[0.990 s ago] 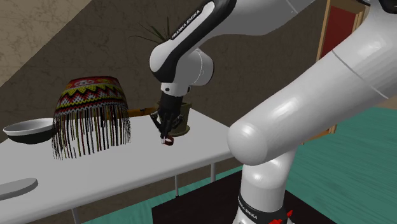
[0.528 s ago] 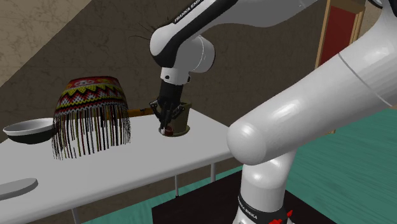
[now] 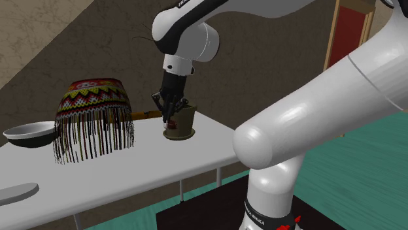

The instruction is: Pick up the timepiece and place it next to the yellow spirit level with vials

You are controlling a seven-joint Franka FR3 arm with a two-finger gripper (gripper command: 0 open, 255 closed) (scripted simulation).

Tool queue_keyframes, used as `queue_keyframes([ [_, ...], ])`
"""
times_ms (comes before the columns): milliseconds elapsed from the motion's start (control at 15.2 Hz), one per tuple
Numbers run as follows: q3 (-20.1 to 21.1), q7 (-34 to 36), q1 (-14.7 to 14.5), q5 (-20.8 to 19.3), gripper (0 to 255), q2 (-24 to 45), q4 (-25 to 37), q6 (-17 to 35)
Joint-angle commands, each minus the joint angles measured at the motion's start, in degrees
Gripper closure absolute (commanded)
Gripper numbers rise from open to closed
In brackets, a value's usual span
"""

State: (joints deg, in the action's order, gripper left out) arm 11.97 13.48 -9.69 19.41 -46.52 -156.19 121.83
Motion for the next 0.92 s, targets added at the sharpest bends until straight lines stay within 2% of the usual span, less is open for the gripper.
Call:
queue_keyframes([
  [0,-0.15,-0.70,0.81,-0.40,255,4.14,2.43,1.58],
  [396,-0.18,-2.13,3.50,-2.38,255,19.88,13.54,6.05],
  [858,-0.02,-1.82,5.71,-5.86,255,36.37,28.81,7.17],
])
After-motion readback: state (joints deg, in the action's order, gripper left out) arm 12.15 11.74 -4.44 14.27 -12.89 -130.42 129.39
